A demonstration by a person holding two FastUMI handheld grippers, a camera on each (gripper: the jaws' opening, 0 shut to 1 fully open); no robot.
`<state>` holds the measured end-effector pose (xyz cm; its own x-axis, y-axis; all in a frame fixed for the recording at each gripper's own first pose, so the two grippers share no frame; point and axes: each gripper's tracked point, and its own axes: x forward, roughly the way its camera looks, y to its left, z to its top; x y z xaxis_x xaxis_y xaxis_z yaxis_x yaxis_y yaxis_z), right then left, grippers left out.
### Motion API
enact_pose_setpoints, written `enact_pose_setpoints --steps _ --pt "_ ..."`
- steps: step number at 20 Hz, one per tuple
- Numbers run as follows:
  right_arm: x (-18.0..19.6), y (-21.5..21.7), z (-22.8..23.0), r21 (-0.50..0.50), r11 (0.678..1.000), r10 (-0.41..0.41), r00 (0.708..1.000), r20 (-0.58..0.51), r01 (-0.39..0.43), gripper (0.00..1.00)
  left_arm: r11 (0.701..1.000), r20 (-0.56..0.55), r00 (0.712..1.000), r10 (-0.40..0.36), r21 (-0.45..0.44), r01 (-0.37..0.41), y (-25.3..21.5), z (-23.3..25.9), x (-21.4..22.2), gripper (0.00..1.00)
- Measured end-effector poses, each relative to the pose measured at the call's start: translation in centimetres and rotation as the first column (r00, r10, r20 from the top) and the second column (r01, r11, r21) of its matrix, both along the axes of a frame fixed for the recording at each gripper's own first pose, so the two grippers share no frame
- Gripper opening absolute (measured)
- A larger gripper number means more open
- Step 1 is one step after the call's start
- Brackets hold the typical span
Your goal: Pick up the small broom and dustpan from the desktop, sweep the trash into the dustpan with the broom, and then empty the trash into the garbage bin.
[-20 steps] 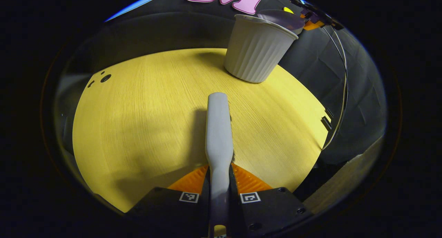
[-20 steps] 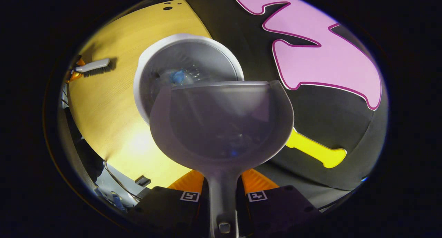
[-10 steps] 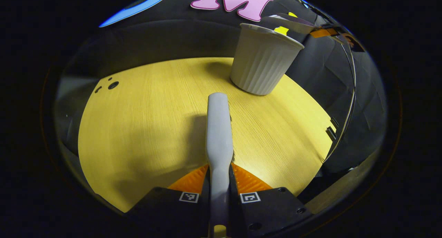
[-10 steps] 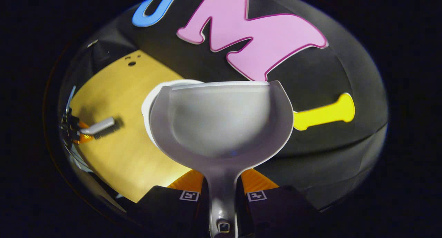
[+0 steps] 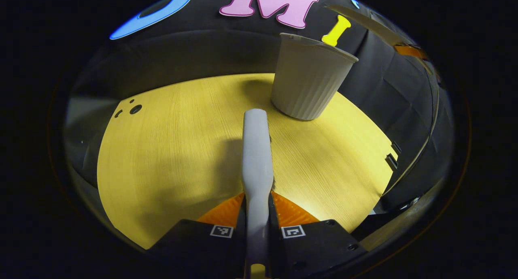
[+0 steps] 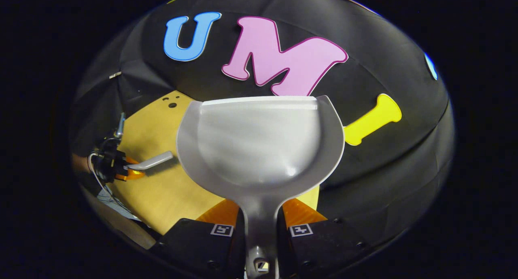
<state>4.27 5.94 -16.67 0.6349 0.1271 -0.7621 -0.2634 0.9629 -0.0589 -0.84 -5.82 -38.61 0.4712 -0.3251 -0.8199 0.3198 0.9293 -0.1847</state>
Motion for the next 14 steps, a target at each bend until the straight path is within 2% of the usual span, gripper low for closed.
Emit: enact_pose_setpoints --steps 1,2,3,5,6,7,8,9,12,14 --pt "-1.2 0.5 -0.1 0.017 1.0 0.0 1.0 -0.003 0.0 0.35 1.0 0.004 1.0 0.001 0.003 -0.001 -0.2 0.0 0.0 0.32" --pt "-2.4 1.0 -0.3 0.034 0.999 -0.003 1.0 -0.012 0.004 0.4 1.0 0.003 1.0 0.003 0.007 -0.003 -0.3 0.1 -0.1 0.32" --pt "-3.3 1.7 -0.8 0.062 0.998 -0.008 1.0 -0.023 0.009 0.4 1.0 0.003 1.0 0.006 0.009 -0.006 -0.4 0.1 -0.1 0.32" --pt "-5.5 3.3 -1.9 0.118 0.992 -0.027 0.999 -0.047 0.032 0.31 1.0 0.003 1.0 0.007 0.016 -0.007 -0.3 0.1 -0.1 0.32" --pt "-6.4 3.9 -2.6 0.13 0.991 -0.032 0.998 -0.051 0.038 0.35 1.0 0.005 1.0 0.005 0.02 -0.006 -0.3 0.1 -0.2 0.32" --pt "-7.4 4.5 -3.5 0.135 0.99 -0.033 0.998 -0.057 0.041 0.35 1.0 0.008 1.0 0.003 0.023 -0.003 -0.4 0.2 -0.1 0.32" --pt "-8.6 5.1 -4.6 0.134 0.99 -0.032 0.997 -0.077 0.042 0.3 1.0 0.009 1.0 0.003 0.026 -0.003 -0.3 0.2 -0.2 0.32" --pt "-9.9 5.8 -5.7 0.138 0.99 -0.03 0.995 -0.097 0.043 0.35 1.0 0.011 1.0 0.004 0.027 -0.004 -0.3 0.2 -0.1 0.32" --pt "-13.2 8.4 -9.2 0.187 0.981 -0.027 0.986 -0.163 0.058 0.35 0.999 0.01 1.0 0.007 0.039 -0.007 0.0 0.1 0.0 0.32" --pt "-15.0 9.5 -11.9 0.177 0.983 -0.01 0.979 -0.204 0.047 0.35 0.999 0.007 1.0 0.007 0.047 -0.007 0.0 0.2 -0.1 0.25"
